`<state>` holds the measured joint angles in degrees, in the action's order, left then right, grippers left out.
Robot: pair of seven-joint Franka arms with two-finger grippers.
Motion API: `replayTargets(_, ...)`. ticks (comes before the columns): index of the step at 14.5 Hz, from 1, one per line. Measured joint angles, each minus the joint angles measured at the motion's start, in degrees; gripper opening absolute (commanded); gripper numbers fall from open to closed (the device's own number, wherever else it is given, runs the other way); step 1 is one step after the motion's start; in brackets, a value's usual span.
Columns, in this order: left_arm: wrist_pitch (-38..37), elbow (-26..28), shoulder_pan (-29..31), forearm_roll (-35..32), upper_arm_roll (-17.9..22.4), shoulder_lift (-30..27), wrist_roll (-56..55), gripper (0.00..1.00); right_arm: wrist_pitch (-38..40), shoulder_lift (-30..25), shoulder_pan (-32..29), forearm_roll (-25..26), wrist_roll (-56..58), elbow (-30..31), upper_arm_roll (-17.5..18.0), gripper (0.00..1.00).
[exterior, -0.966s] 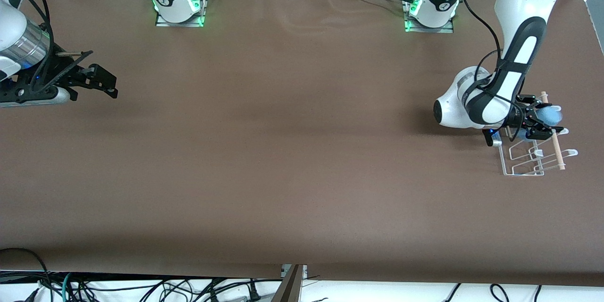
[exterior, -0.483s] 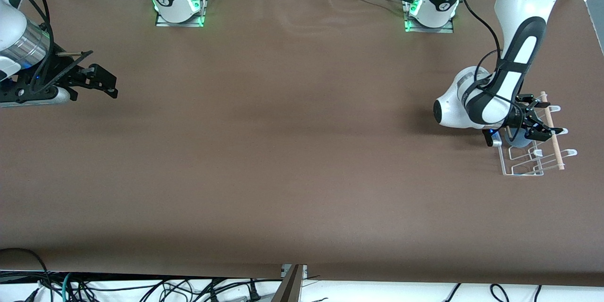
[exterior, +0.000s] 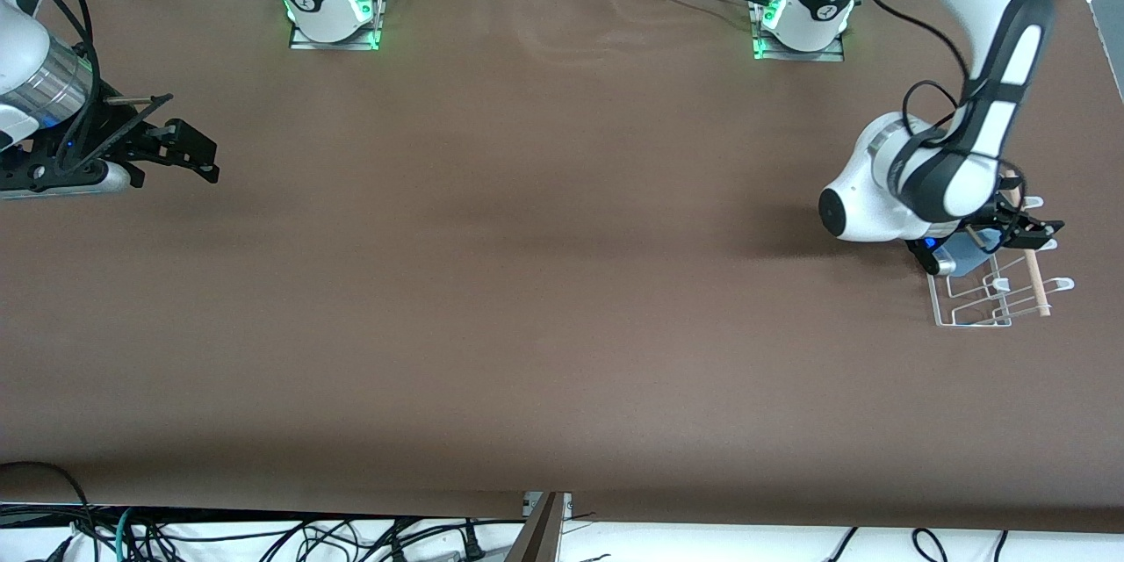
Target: Transfer cup to left arm and place on rack
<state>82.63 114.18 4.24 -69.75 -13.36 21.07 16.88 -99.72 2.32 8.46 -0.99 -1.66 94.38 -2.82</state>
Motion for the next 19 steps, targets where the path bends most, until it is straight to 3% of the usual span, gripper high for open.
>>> replayTargets(6, -4.89, -11.12, 0.0, 35.49, -1.84, -3.94, -0.74, 1.0, 0.01, 0.01, -0.01, 0.0, 0.0, -0.01, 0.0, 1.0)
replayTargets(11, -4.53, -20.61, 0.02, 57.01, -1.86, -4.12, -7.86, 1.0, 0.01, 0.01, 0.0, 0.0, 0.0, -0.02, 0.0, 1.0)
replayTargets(14, -0.17, -24.48, 0.17, 64.52, -1.82, -6.06, -11.3, 1.0, 0.01, 0.02, -0.01, 0.0, 0.0, -0.03, -0.01, 1.0)
replayTargets(17, 4.0, -24.68, -0.03, 65.81, -0.98, -8.9, -11.67, 1.0, 0.01, 0.02, -0.01, 0.0, 0.0, -0.03, -0.01, 1.0)
replayTargets(19, 4.45, -24.67, -3.56, 65.84, 4.25, -10.45, -11.78, 1.0, 0.01, 0.02, -0.01, 0.0, 0.0, -0.03, 0.0, 1.0)
